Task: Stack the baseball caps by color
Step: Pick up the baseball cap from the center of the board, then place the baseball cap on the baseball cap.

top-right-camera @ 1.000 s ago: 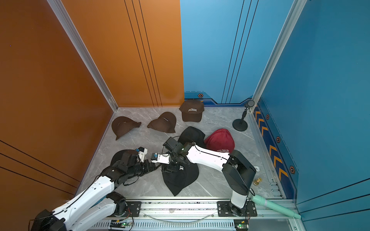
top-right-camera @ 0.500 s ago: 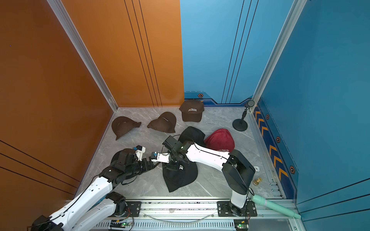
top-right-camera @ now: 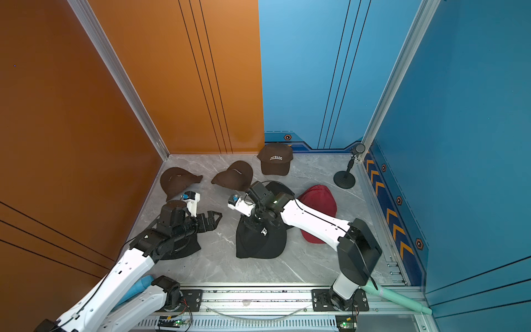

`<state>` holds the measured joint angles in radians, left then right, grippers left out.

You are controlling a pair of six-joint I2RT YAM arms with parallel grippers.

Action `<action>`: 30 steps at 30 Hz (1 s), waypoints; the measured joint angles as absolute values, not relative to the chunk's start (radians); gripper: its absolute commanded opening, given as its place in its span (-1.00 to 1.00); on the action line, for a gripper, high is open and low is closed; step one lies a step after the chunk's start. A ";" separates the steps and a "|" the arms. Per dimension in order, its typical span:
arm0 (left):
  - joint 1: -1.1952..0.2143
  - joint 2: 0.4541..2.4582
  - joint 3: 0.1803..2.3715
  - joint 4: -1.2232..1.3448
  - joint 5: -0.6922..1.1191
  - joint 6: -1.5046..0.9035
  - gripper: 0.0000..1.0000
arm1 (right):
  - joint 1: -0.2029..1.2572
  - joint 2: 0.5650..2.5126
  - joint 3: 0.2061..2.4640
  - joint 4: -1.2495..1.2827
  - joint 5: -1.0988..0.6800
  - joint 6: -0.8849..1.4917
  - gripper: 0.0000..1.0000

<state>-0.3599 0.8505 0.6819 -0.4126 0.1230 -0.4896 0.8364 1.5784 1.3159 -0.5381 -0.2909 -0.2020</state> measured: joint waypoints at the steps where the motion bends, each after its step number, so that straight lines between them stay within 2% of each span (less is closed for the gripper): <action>1: -0.359 0.863 0.687 -0.406 0.118 -0.477 0.96 | 0.826 1.527 1.311 -0.534 -0.268 -0.167 -0.95; 5: -0.350 0.910 0.696 -0.373 0.115 -0.447 0.95 | 0.778 1.339 1.308 -0.507 -0.171 -0.033 -0.98; 10: -0.349 0.952 0.696 -0.336 0.127 -0.436 0.96 | 0.638 1.268 1.301 -0.442 -0.098 0.136 -0.98; 15: -0.348 0.963 0.696 -0.298 0.142 -0.437 0.96 | 0.510 1.347 1.248 -0.335 -0.070 0.292 -1.00; 23: -0.348 0.945 0.687 -0.280 0.146 -0.433 0.95 | 0.497 1.557 1.242 -0.204 -0.050 0.414 -1.00; 30: -0.348 0.945 0.681 -0.279 0.146 -0.429 0.96 | 0.483 1.639 1.242 -0.133 -0.043 0.462 -1.00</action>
<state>-0.3477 0.9451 0.6811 -0.2794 0.1459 -0.4294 0.4831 1.6390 1.2419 -0.1329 -0.0429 0.4618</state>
